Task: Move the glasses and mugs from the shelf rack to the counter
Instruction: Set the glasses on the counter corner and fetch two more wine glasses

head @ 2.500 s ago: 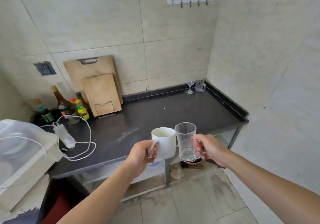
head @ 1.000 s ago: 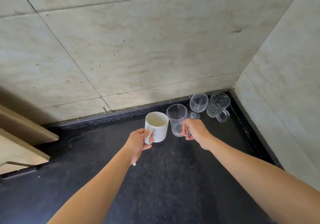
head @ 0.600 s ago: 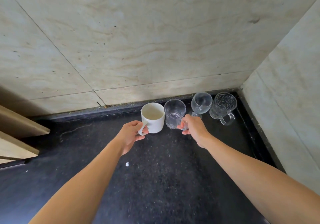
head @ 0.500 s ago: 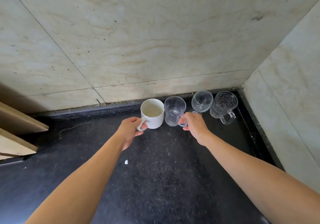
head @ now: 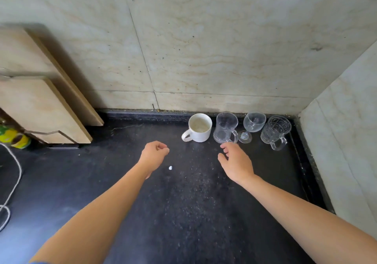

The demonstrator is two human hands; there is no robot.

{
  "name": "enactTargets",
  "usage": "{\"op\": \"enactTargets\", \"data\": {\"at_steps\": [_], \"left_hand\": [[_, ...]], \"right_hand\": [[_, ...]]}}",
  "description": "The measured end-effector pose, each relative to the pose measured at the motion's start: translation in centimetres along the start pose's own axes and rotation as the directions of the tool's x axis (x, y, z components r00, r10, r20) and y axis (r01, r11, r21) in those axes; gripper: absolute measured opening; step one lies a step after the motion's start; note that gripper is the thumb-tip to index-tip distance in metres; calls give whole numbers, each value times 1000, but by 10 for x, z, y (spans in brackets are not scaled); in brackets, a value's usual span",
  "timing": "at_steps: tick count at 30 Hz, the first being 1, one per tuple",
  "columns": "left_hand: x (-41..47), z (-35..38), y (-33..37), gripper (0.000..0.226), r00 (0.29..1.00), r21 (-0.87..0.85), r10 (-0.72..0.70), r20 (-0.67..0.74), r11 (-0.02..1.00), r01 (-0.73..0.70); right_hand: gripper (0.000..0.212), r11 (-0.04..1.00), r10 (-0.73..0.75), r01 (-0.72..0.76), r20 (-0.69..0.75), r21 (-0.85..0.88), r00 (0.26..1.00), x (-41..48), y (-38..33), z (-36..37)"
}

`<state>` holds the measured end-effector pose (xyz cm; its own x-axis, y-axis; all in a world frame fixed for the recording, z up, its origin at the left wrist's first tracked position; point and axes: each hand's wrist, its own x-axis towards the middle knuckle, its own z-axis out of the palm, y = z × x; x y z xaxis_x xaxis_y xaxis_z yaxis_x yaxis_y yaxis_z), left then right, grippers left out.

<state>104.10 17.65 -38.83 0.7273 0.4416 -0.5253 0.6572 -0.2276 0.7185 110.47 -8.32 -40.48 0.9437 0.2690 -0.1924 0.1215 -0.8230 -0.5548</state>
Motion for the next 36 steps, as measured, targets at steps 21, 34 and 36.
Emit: {"op": "enactTargets", "data": {"at_steps": [21, 34, 36], "left_hand": [[-386, -234, -316, 26, 885, 333, -56, -463, 914, 231], [-701, -310, -532, 22, 526, -5, -364, -769, 825, 565], [-732, -312, -556, 19, 452, -100, -430, -782, 801, 590]], "right_hand": [[26, 446, -712, 892, 576, -72, 402, -289, -342, 187], [29, -131, -790, 958, 557, 257, -257, -627, -510, 327], [30, -203, -759, 932, 553, 301, -344, -667, -528, 345]]}}
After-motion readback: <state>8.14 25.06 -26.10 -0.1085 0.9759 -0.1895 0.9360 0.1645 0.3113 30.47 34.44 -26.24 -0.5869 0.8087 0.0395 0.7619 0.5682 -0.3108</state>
